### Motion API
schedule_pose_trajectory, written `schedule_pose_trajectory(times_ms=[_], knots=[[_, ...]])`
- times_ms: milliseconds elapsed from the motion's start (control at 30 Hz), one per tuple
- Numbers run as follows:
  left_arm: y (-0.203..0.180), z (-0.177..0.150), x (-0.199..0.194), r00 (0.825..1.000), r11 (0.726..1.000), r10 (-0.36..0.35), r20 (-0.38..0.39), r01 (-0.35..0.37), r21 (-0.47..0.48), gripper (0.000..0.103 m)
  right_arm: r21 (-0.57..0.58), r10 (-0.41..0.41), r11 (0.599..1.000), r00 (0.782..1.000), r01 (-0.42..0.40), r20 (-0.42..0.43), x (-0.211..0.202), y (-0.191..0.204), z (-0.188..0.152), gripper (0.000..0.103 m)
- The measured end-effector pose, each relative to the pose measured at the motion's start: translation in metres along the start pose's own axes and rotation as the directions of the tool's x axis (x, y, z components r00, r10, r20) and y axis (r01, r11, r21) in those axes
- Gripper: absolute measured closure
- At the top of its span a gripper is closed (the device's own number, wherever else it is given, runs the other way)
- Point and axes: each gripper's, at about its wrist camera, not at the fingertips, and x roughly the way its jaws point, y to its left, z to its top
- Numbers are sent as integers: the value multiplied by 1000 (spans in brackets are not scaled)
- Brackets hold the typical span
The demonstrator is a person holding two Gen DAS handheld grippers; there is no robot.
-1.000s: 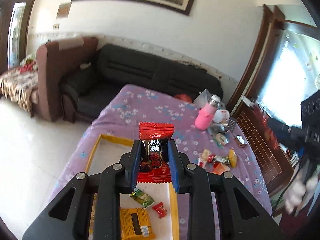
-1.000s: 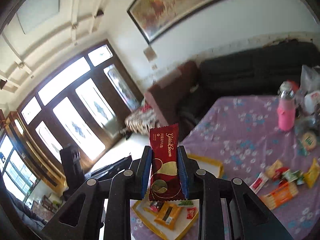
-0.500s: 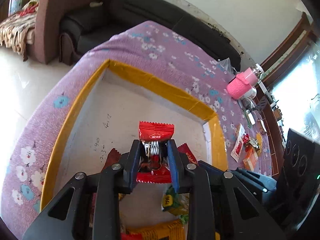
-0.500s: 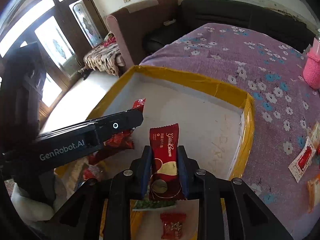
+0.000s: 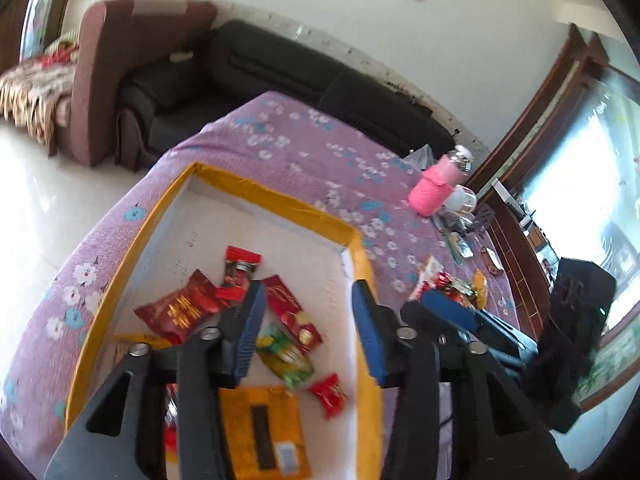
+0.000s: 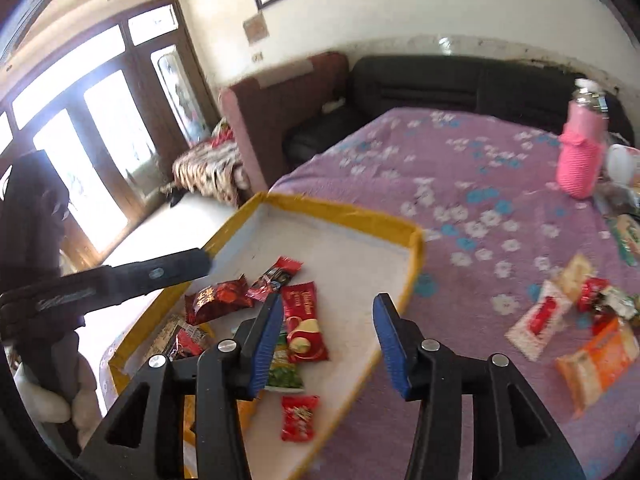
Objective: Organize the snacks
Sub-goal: 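Carry both candies over the tray and open both grippers, then grasp the white-red sauce packet with the left gripper while the right approaches the orange cracker pack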
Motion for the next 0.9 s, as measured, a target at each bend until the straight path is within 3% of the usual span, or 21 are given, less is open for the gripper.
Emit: schedule_pose_trajectory(times_ms=[67, 133, 200, 333, 467, 733, 900], knots=[[-17, -10, -13, 1000, 1000, 0, 19, 0, 2, 27, 2, -27, 1000, 996, 27, 83, -24, -15, -10, 54], [-32, -22, -22, 999, 999, -11, 35, 12, -38, 20, -2, -85, 996, 984, 87, 157, -40, -29, -17, 50], [-41, -29, -23, 999, 998, -33, 38, 35, -53, 20, 11, -112, 994, 976, 112, 188, -51, -46, -24, 49], [-65, -42, -8, 1000, 997, 18, 10, -17, -81, 20, 37, -151, 988, 966, 147, 207, -71, -78, -36, 49], [-87, -50, 2, 999, 996, 35, 27, -33, -80, 20, 100, -196, 979, 941, 175, 274, -91, -103, -46, 45], [-117, -63, 21, 996, 990, 88, -27, -91, -108, 20, 181, -223, 967, 937, 178, 270, -95, -135, -42, 43], [-132, -60, 21, 996, 993, 90, 8, -90, -72, 20, 207, -226, 963, 933, 171, 282, -99, -145, -40, 43]])
